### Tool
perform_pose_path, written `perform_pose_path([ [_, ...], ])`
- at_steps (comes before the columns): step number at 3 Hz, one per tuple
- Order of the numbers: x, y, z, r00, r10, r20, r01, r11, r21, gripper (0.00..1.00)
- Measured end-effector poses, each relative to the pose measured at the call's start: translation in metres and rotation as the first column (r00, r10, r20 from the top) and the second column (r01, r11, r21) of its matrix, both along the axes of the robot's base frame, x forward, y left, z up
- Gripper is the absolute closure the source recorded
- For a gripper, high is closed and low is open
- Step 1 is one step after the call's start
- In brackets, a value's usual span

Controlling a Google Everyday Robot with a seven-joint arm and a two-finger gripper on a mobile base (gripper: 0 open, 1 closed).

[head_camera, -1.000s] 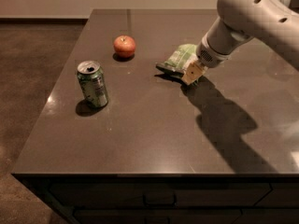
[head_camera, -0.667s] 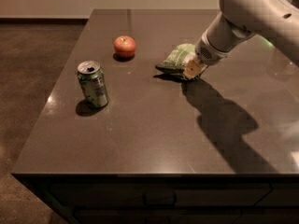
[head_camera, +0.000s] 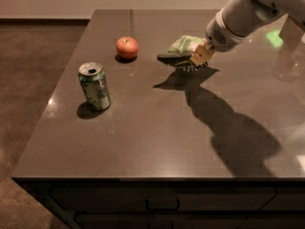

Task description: Pick green jalapeno chip bag

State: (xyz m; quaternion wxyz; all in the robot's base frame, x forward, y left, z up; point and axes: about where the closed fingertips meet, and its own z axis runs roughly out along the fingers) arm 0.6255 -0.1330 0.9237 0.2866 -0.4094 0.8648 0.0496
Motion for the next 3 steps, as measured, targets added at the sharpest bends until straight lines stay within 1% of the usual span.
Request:
perform_pose_path([
  [1,-0.009,0.004,0.033,0.9978,0.029,0.060,-0.030,0.999,0.016,1.00],
  [2,-0.017,0.008,0.058,0.9925,0.059,0.107,-0.061,0.998,0.021,1.00],
  [3,-0.018,0.008,0.060,0.9918,0.062,0.111,-0.065,0.998,0.021,1.00],
])
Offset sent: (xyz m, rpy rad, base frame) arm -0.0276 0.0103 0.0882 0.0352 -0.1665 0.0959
